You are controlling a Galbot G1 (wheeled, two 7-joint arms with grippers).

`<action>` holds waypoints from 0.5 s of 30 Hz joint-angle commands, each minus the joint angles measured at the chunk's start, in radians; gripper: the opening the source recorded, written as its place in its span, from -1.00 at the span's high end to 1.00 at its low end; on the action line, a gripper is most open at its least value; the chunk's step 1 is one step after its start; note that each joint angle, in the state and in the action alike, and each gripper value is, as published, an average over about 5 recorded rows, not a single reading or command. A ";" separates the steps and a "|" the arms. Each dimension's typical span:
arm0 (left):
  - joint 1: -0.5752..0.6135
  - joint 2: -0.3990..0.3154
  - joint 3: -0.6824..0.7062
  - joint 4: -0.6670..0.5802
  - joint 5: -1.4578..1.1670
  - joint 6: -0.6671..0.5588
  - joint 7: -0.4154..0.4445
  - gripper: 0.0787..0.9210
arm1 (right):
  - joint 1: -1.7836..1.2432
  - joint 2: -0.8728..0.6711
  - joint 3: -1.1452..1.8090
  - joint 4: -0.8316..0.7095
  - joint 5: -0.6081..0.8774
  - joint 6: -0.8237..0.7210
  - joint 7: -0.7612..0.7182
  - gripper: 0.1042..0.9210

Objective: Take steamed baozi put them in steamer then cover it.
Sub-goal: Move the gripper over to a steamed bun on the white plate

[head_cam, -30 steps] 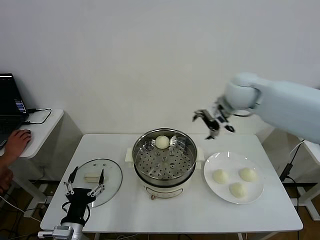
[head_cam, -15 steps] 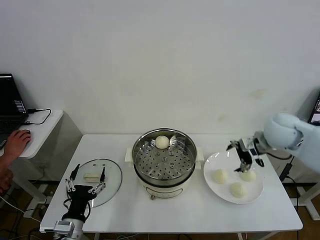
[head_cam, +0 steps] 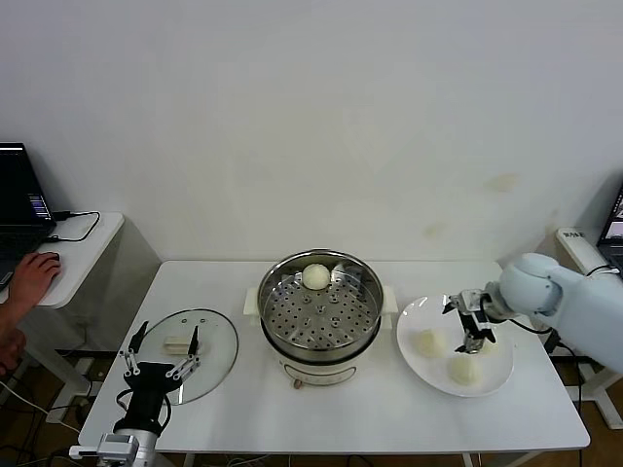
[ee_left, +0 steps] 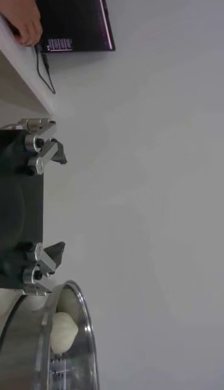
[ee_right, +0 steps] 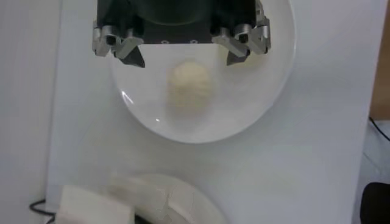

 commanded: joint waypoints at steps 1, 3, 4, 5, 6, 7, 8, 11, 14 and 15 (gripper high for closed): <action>0.005 -0.001 -0.002 -0.004 0.000 0.000 0.001 -0.77 | -0.115 0.088 0.072 -0.127 -0.039 0.014 0.003 -0.76; 0.005 -0.002 -0.001 -0.005 0.001 0.000 0.001 -0.77 | -0.125 0.107 0.081 -0.145 -0.039 0.019 0.004 -0.76; 0.004 -0.002 -0.001 -0.005 0.002 0.000 0.001 -0.77 | -0.128 0.115 0.084 -0.154 -0.041 0.022 0.005 -0.76; 0.004 -0.003 -0.001 -0.005 0.002 0.000 0.001 -0.77 | -0.130 0.124 0.086 -0.163 -0.043 0.026 0.006 -0.76; 0.003 -0.003 -0.001 -0.005 0.002 0.000 0.001 -0.77 | -0.131 0.132 0.087 -0.172 -0.045 0.031 0.008 -0.76; 0.003 -0.004 -0.001 -0.004 0.002 0.000 0.001 -0.77 | -0.132 0.141 0.089 -0.183 -0.047 0.035 0.009 -0.76; 0.003 -0.004 -0.002 -0.004 0.002 0.000 0.001 -0.77 | -0.133 0.150 0.090 -0.192 -0.048 0.039 0.011 -0.76; 0.004 -0.004 -0.003 -0.003 0.002 -0.001 0.001 -0.77 | -0.139 0.175 0.099 -0.219 -0.050 0.042 0.015 -0.76; 0.004 -0.005 -0.003 -0.001 0.002 -0.001 0.001 -0.77 | -0.144 0.195 0.103 -0.233 -0.055 0.040 0.016 -0.74; 0.003 -0.006 -0.003 0.000 0.002 -0.001 0.001 -0.77 | -0.146 0.200 0.103 -0.236 -0.057 0.038 0.016 -0.73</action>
